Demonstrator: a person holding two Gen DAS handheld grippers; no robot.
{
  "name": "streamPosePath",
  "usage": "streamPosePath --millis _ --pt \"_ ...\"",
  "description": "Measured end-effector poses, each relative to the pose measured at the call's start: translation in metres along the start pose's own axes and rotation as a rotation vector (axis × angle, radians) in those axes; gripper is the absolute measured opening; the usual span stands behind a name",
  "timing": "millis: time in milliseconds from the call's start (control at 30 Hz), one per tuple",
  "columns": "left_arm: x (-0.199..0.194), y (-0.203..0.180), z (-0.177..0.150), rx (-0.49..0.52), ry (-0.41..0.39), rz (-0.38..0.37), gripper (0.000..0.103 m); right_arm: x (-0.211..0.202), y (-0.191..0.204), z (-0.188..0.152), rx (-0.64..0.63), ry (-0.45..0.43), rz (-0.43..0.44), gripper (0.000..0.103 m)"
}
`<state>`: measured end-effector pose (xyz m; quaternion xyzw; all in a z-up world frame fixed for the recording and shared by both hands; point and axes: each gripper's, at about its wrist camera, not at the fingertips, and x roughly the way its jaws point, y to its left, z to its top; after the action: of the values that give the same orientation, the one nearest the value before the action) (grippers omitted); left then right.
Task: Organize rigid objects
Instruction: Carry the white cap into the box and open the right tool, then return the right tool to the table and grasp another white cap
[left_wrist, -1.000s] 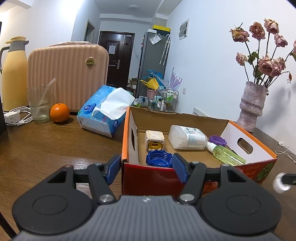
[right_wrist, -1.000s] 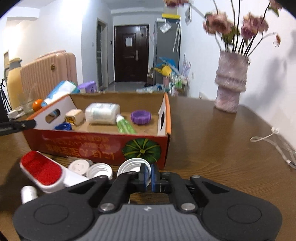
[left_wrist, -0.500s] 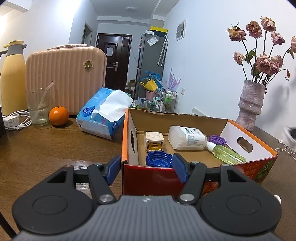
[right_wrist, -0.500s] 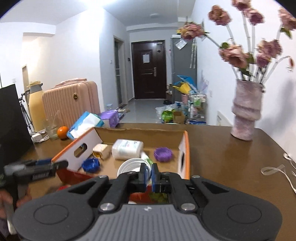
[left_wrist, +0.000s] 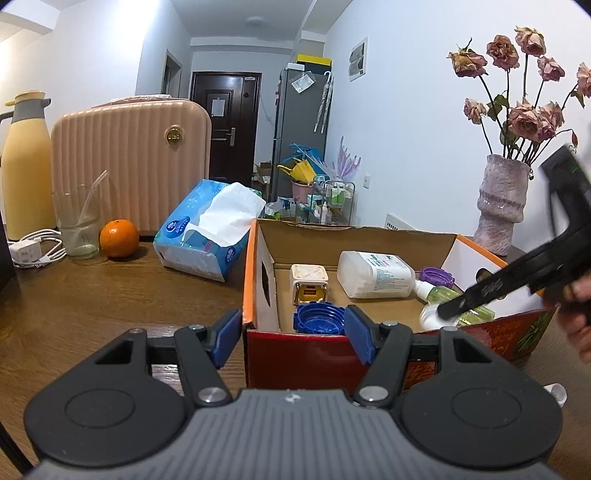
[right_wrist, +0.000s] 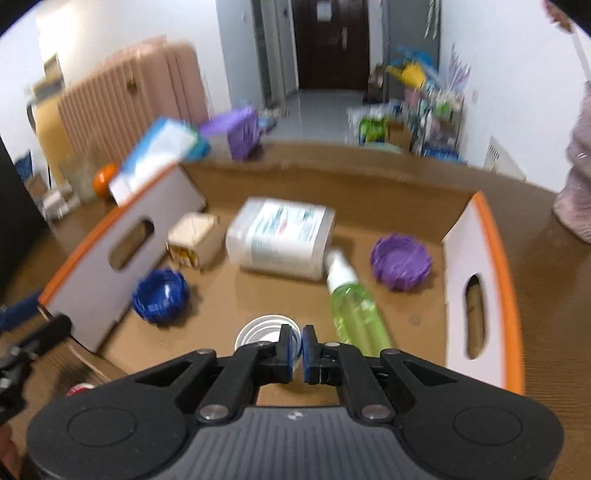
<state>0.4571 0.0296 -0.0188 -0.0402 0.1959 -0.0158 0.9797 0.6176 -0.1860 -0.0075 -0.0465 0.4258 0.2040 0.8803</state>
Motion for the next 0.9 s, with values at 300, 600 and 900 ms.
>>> streamPosePath --millis 300,600,900 --pt "0.001 0.001 0.0 -0.006 0.001 -0.002 0.062 0.016 0.0 -0.009 0.018 0.022 -0.014 0.036" --pt "0.001 0.001 0.0 0.0 -0.002 0.0 0.062 -0.017 0.0 -0.011 0.016 -0.051 -0.009 0.038" --pt "0.001 0.001 -0.001 -0.003 -0.01 -0.001 0.063 -0.104 -0.003 -0.062 0.02 -0.242 -0.008 0.051"
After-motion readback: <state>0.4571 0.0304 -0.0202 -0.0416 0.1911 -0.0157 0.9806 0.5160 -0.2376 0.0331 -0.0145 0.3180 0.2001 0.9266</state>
